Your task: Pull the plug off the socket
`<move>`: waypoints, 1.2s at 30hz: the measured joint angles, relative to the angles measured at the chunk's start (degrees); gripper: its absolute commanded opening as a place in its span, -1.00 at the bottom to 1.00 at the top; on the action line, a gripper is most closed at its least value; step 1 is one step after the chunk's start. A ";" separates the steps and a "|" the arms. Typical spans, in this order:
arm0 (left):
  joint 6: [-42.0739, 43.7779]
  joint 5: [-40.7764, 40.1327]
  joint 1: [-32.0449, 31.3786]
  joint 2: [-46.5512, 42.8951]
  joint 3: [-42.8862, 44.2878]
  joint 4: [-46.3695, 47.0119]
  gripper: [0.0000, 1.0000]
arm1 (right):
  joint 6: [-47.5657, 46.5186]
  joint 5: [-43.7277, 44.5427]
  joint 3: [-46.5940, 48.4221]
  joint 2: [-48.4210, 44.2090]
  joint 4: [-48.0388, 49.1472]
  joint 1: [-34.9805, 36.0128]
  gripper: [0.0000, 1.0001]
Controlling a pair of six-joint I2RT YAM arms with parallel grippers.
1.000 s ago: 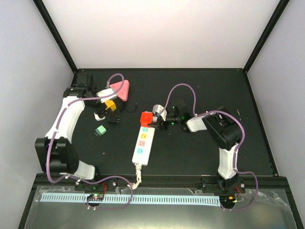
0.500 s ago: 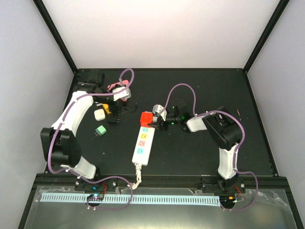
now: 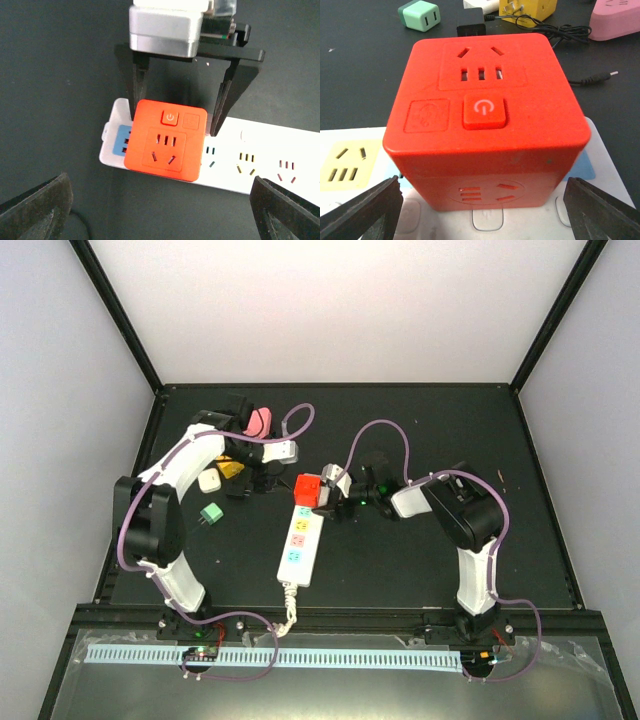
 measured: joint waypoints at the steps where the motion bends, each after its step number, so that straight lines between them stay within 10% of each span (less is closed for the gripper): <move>1: 0.44 -0.17 -0.39 0.46 0.00 0.02 0.91 | -0.04 0.02 0.00 0.00 0.07 0.00 0.84; 28: 2.12 -7.34 -8.20 7.15 -0.31 5.05 0.63 | -0.07 0.07 0.02 0.00 -0.04 0.00 0.84; 36: 1.18 -9.20 -8.35 8.17 0.90 4.63 0.03 | -0.48 0.04 0.57 0.00 -1.20 0.00 0.84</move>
